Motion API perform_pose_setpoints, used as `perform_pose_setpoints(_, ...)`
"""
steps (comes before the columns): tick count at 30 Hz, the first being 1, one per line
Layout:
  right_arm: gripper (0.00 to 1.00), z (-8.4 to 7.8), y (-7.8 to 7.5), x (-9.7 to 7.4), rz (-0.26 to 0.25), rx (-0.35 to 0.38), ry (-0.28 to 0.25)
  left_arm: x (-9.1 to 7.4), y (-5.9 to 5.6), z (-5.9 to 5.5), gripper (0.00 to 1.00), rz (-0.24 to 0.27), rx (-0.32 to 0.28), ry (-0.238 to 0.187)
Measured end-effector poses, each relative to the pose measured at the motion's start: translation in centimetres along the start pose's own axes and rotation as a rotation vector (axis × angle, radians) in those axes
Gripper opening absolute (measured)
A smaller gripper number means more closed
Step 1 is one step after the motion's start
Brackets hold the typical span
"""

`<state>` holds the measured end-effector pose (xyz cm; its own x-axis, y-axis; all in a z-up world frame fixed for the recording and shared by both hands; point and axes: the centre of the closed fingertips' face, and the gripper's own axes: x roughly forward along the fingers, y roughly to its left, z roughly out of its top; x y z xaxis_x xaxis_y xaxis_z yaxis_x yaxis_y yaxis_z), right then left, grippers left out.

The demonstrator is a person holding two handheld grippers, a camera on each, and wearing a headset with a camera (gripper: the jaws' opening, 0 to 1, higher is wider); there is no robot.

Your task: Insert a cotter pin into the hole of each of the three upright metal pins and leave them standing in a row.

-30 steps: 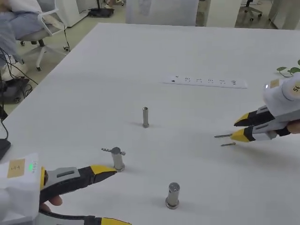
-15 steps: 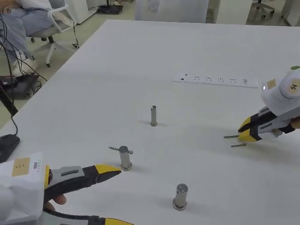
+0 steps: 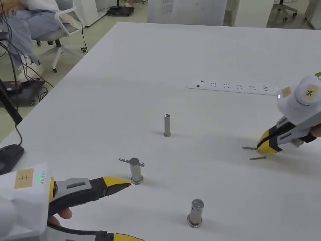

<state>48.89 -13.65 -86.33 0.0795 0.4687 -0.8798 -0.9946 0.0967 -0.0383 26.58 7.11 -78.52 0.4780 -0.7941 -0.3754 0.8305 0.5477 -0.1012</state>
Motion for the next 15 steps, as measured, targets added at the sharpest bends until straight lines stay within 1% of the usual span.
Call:
perform_pose_setpoints(2, 0.05, 0.00, 0.02, -0.04, -0.005, 0.005, 0.003, 0.03, 0.05, 0.05, 0.60, 0.000, -0.001, -0.001)
perform_pose_setpoints(5, 0.05, 0.01, -0.01, -0.04, -0.011, -0.006, 0.006, 0.05, 0.09, 0.10, 0.59, 0.001, 0.000, -0.002)
perform_pose_setpoints(12, 0.03, 0.07, 0.05, -0.08, -0.012, -0.026, 0.015, -0.10, 0.22, 0.06, 0.59, 0.003, -0.001, -0.001)
perform_pose_setpoints(15, 0.03, 0.19, 0.21, -0.15, -0.010, -0.022, 0.011, -0.18, 0.34, 0.04, 0.59, 0.006, -0.003, -0.003)
